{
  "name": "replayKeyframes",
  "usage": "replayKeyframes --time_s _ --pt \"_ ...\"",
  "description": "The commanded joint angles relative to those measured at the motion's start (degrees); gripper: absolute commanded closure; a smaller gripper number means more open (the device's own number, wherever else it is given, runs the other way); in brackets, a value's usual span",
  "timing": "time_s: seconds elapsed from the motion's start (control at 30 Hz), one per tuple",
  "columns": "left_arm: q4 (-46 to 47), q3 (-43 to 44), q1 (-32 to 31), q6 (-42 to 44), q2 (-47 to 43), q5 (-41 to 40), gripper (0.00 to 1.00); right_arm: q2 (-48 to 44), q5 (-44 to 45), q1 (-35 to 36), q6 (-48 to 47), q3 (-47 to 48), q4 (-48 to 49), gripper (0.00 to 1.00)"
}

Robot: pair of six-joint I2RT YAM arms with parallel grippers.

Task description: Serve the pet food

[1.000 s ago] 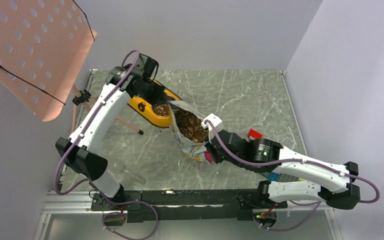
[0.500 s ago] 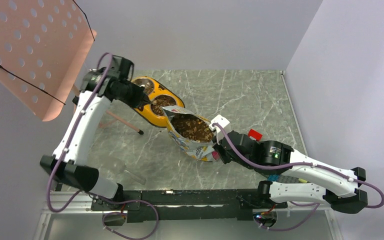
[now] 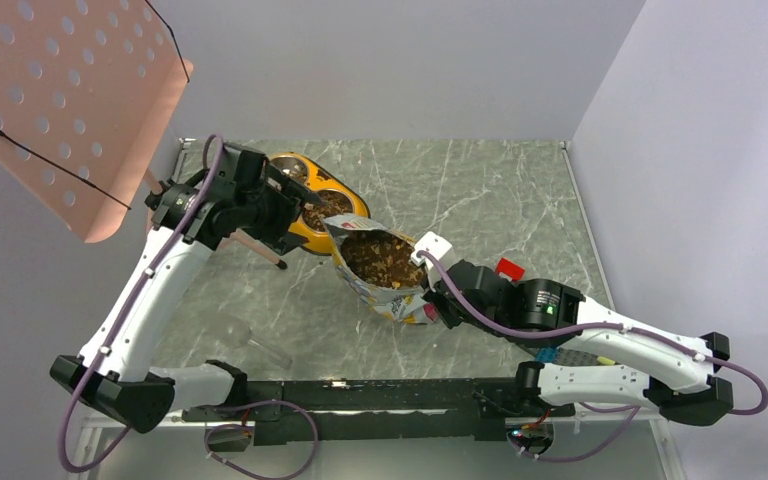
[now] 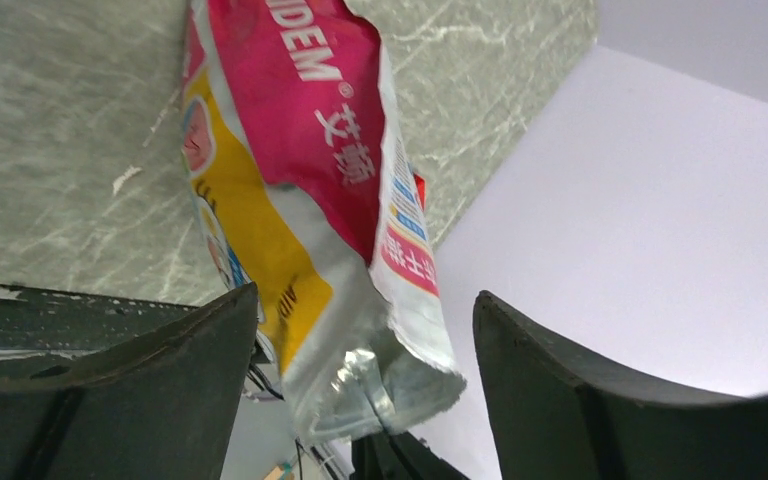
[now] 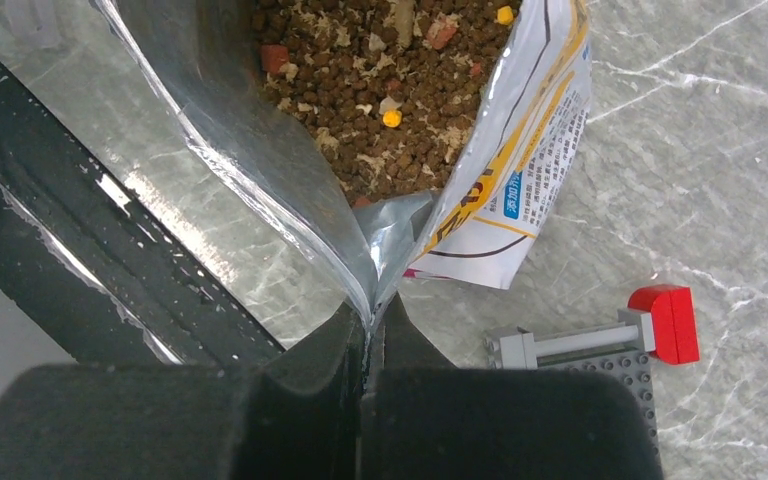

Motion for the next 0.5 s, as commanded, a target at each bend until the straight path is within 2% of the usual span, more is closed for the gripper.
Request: replayKeyframes --time_s 0.0,0.17,0.37,0.47 --pt "-3.45 4.57 -3.10 -5.10 1.15 1.96 0.18 0.22 0.17 0.21 -2.08 3.55 1.21 1.00" --pt "-8.50 4.34 -7.16 -12.72 3.94 2.39 0.22 0.69 0.34 0.21 -2.53 3.75 1.73 1.00" --pt "-8.08 8.40 -11.52 -13.38 9.14 2.54 0.22 0.80 0.47 0.21 -2.22 3.89 1.40 1.00" --pt "-6.36 6.97 -12.87 -13.85 10.11 3.41 0.26 0.31 1.12 0.21 -1.95 3.84 1.27 1.00"
